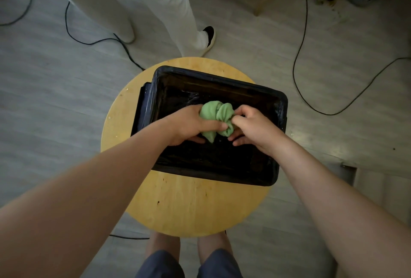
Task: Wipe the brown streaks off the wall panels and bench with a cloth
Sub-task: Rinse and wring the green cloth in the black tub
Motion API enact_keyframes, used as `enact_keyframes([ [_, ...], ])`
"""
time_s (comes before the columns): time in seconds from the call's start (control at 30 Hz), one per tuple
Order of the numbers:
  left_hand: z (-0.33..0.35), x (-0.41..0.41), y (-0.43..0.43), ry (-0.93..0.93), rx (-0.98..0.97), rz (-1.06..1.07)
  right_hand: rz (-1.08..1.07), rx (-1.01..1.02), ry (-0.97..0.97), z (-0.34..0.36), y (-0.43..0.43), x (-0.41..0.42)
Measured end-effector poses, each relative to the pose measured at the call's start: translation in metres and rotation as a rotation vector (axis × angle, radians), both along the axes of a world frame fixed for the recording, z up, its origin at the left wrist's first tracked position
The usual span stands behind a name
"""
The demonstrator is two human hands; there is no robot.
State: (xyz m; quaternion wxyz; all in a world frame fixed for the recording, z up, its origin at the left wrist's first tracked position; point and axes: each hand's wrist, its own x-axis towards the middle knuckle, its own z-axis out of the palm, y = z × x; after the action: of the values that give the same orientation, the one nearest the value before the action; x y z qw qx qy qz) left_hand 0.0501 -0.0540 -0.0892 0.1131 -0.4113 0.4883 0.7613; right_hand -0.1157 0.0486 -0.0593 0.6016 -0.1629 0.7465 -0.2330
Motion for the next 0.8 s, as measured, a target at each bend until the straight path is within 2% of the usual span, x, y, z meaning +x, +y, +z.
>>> enact_keyframes([
  [0.07,0.004,0.001,0.000,0.078,0.207,0.056,0.032,0.011,0.007,-0.002,0.002,0.000],
  [0.17,0.003,0.004,0.003,0.149,0.384,0.164,0.296,-0.077,0.251,-0.005,0.004,-0.004],
  [0.27,0.001,0.003,0.001,0.096,0.363,0.130,0.526,-0.303,0.430,0.003,0.006,-0.010],
  [0.4,0.006,0.002,-0.010,0.031,0.344,-0.075,1.031,-0.505,0.598,0.005,0.004,-0.004],
  [0.5,0.014,-0.003,-0.008,0.046,0.327,-0.252,1.105,-0.512,0.717,-0.008,0.000,0.002],
  [0.57,0.014,-0.009,-0.004,-0.005,0.205,-0.339,1.108,-0.520,0.767,-0.016,0.000,0.004],
  [0.7,0.011,-0.019,-0.001,-0.199,-0.315,-0.634,1.146,-0.413,0.939,-0.019,-0.002,0.011],
  [0.8,0.015,-0.025,0.006,-0.222,-0.629,-0.902,1.189,-0.318,0.886,-0.016,-0.007,0.017],
])
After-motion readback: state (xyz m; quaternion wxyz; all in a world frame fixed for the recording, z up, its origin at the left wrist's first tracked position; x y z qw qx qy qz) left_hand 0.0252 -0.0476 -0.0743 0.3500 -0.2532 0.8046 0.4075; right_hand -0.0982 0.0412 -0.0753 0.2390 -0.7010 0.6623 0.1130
